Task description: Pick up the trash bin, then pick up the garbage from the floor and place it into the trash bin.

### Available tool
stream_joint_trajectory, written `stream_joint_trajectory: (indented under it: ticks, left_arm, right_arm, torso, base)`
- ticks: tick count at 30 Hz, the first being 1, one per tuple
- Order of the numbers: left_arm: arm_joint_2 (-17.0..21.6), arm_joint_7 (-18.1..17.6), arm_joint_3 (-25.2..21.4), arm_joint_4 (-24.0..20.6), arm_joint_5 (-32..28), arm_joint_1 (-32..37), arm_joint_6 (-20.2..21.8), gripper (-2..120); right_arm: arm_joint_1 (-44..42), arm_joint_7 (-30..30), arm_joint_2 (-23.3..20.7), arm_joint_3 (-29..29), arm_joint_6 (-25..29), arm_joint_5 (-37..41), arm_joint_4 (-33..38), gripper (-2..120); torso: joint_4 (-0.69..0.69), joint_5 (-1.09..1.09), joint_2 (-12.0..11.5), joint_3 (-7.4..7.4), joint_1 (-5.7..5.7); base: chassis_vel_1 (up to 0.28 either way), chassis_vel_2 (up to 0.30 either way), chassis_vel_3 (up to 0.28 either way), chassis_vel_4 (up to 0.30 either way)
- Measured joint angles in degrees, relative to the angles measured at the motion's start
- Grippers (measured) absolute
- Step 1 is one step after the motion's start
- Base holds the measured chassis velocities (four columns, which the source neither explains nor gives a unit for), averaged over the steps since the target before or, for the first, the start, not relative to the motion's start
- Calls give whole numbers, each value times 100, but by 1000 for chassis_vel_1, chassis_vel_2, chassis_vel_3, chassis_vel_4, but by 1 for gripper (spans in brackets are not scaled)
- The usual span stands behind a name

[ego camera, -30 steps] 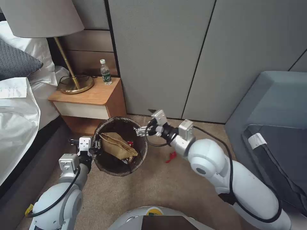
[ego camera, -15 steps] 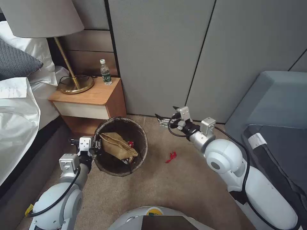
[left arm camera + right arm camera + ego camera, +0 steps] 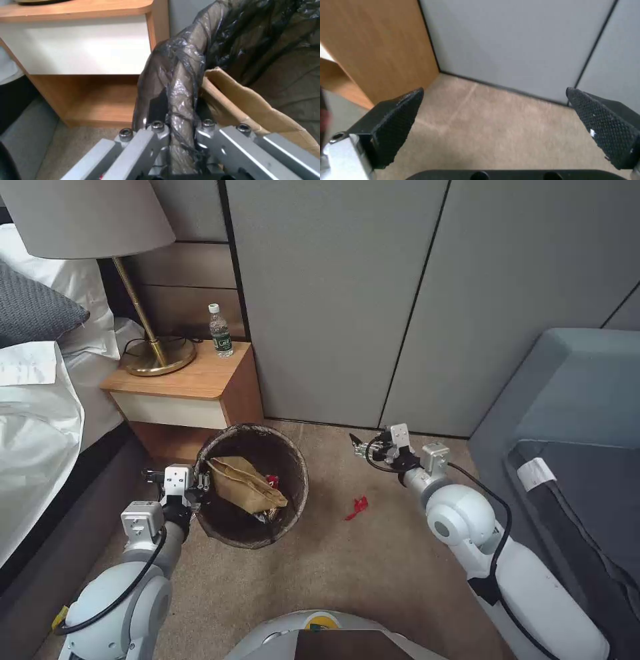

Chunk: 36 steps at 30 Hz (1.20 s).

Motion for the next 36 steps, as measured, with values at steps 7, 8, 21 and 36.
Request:
stream_joint_trajectory:
  ticks: [7,8,21,36]
  left_arm:
    - [27,-22,-46,-30,-33,22,0,3]
    - [31,-29,-59,-35,-39,36,0,3]
    - [17,-40,-61,-44,-48,23,-1,3]
    - [41,-35,-54,15,-69,-21,-1,3]
  right_arm:
    - [-11,53,165,-25,-9,237,-565,100]
    - [-10,65,218,-36,-15,259,-735,100]
    - [-162,126,581,-113,52,168,-1641,100]
    - [-72,73,1094,-246,315,-403,-2588,100]
  torso:
    - [0,0,0,0,0]
    - [0,0,0,0,0]
    - [0,0,0,0,0]
    - [0,0,0,0,0]
  base:
    - [0,0,0,0]
    - [0,0,0,0]
    - [0,0,0,0]
    - [0,0,0,0]
